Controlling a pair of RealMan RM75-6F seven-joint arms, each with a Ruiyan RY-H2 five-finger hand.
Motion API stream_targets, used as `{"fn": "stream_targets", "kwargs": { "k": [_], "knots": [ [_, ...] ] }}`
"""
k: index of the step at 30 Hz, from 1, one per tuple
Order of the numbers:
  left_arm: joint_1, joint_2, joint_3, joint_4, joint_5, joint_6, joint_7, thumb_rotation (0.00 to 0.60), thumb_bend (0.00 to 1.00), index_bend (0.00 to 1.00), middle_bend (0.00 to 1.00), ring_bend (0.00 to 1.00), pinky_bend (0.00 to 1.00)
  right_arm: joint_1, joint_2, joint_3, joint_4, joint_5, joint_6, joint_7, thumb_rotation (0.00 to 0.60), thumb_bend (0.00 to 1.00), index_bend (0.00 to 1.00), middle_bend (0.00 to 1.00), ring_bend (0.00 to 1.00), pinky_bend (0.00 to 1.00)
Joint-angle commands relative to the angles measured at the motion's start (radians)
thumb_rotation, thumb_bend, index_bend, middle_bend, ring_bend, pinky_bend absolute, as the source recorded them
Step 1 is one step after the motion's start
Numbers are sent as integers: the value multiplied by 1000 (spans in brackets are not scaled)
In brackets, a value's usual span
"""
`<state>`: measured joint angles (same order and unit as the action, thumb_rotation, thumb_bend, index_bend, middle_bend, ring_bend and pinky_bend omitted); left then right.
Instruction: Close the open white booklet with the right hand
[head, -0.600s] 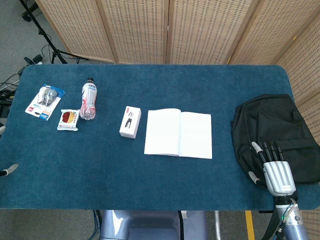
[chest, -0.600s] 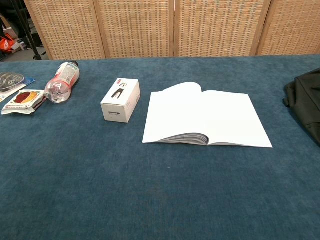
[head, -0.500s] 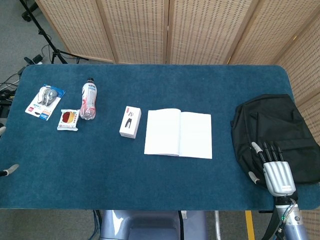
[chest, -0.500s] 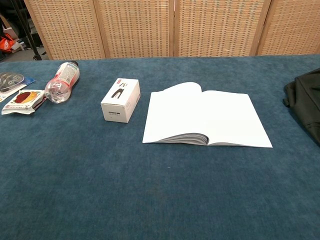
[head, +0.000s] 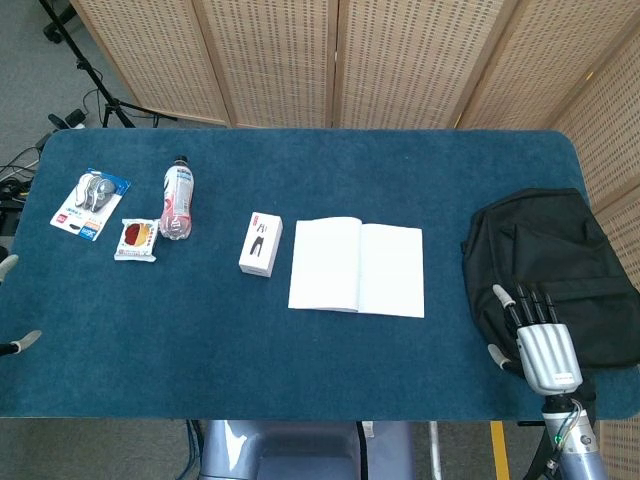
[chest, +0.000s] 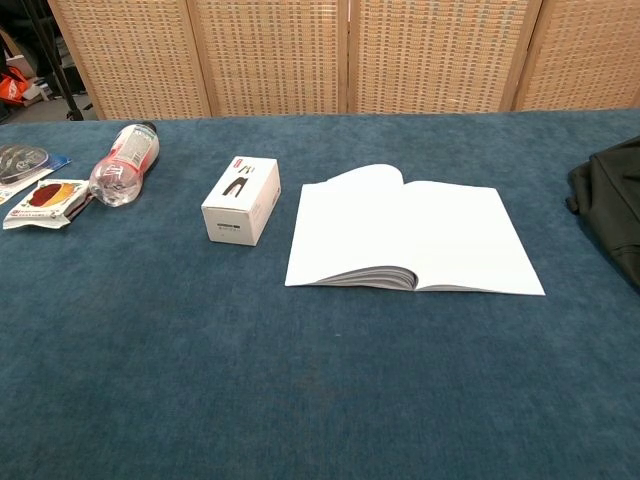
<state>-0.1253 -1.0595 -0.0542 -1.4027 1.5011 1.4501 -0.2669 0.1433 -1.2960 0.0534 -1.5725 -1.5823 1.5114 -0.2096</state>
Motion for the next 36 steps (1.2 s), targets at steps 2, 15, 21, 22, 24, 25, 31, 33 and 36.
{"fn": "stream_targets", "kwargs": {
  "k": [2,15,21,22,24,25,31,33,36],
  "knots": [
    [-4,-2,3,2,5,-5,1,552,71,0,0,0,83,14,-10,1,-60,-9,-20,-76,600,260,105,0,0,0],
    [-5,-2,8,8,19,0,-29,551,72,0,0,0,83,120,-223,49,-250,80,-182,-476,600,261,105,0,0,0],
    [-6,-3,16,8,37,8,-35,552,71,0,0,0,83,192,-401,118,-229,196,-221,-636,600,260,105,0,0,0],
    [-7,-3,16,9,37,7,-35,552,71,0,0,0,83,201,-421,124,-221,208,-222,-655,600,260,105,0,0,0],
    [-9,-4,16,11,35,3,-36,552,71,0,0,0,83,219,-459,135,-200,229,-226,-689,600,260,105,0,0,0],
    [-10,-4,16,13,34,1,-36,553,72,0,0,0,83,232,-478,140,-183,239,-235,-706,600,260,105,0,0,0],
    [-8,-5,12,19,28,7,-46,554,72,0,0,0,83,291,-583,175,-70,276,-247,-727,600,260,105,0,0,0],
    [-7,-4,12,19,28,9,-49,554,72,0,0,0,83,300,-599,179,-47,278,-245,-723,600,260,105,0,0,0],
    [-6,-4,12,20,29,12,-54,552,71,0,0,0,83,314,-626,187,-7,285,-243,-716,600,260,105,0,0,0]
  ]
}}
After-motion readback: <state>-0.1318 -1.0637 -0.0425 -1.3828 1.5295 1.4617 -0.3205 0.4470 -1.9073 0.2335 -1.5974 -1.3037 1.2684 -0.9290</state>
